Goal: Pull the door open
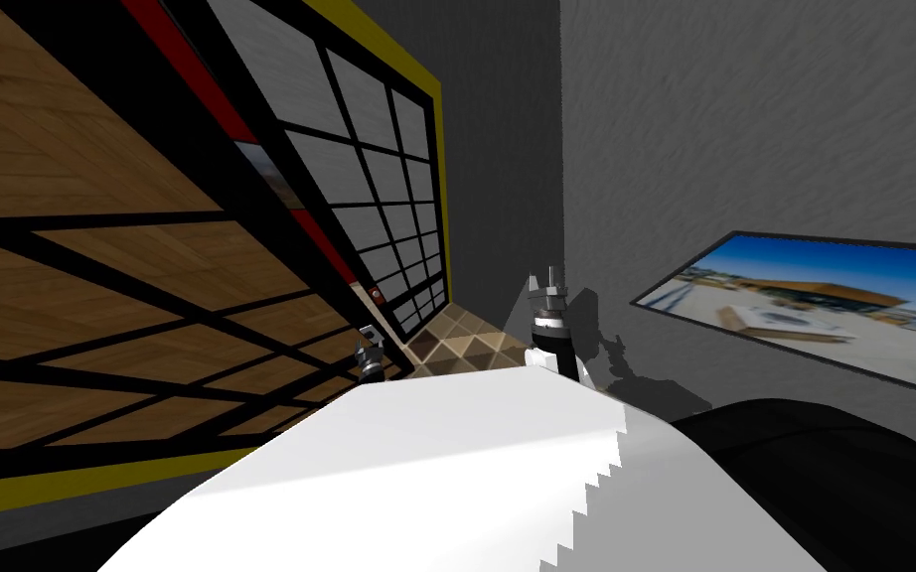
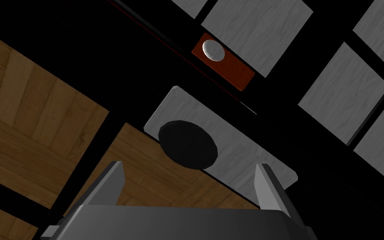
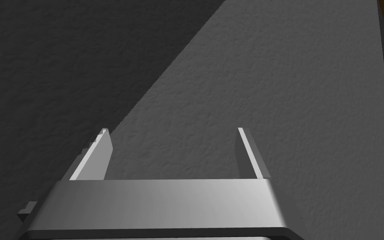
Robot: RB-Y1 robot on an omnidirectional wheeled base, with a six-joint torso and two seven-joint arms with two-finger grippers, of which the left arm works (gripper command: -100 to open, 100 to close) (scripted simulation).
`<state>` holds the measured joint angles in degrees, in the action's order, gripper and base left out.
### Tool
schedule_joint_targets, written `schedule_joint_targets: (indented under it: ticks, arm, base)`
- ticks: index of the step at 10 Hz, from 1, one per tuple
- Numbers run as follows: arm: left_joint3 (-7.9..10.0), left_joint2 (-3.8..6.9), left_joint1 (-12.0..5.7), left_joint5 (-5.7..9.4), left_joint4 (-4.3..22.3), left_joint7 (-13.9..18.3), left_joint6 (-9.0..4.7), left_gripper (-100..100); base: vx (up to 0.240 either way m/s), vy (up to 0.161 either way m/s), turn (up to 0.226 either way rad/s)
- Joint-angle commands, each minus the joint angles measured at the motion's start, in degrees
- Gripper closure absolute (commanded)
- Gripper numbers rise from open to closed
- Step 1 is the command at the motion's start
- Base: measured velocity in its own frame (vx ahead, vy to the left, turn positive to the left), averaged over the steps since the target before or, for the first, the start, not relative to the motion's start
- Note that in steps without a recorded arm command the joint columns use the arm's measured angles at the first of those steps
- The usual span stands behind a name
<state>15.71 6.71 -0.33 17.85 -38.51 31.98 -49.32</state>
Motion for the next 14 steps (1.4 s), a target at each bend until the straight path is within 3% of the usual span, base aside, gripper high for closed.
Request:
schedule_joint_targets:
  ticks: [1,4,5,7,10,12,13,14]
  arm:
    - [-0.62,-0.08,-0.18,1.13,-0.18,2.86,0.08,-100]
    - [-1.72,-0.26,-0.59,3.13,-0.32,7.3,0.06,-100]
    - [-1.72,-0.26,-0.59,3.13,-0.32,7.65,0.06,-100]
    - [-2.83,-0.44,-1.0,5.16,-0.46,11.4,0.04,-100]
    - [-3.39,-0.53,-1.21,6.18,-0.53,14.79,0.03,-100]
    - [-4.47,-0.72,-1.61,8.15,-0.67,18.52,0.02,-100]
    - [-4.47,-0.72,-1.61,8.15,-0.67,19.53,0.02,-100]
    - [-4.99,-0.8,-1.8,9.09,-0.74,21.43,0.01,-100]
  base:
    - [-0.047,0.011,-0.033]
    - [-0.062,0.015,-0.044]
    - [-0.045,0.01,-0.023]
    - [-0.06,0.013,-0.049]
    - [-0.054,0.01,-0.032]
    - [-0.061,0.009,-0.06]
    - [-0.055,0.018,-0.013]
    - [-0.055,0.011,-0.026]
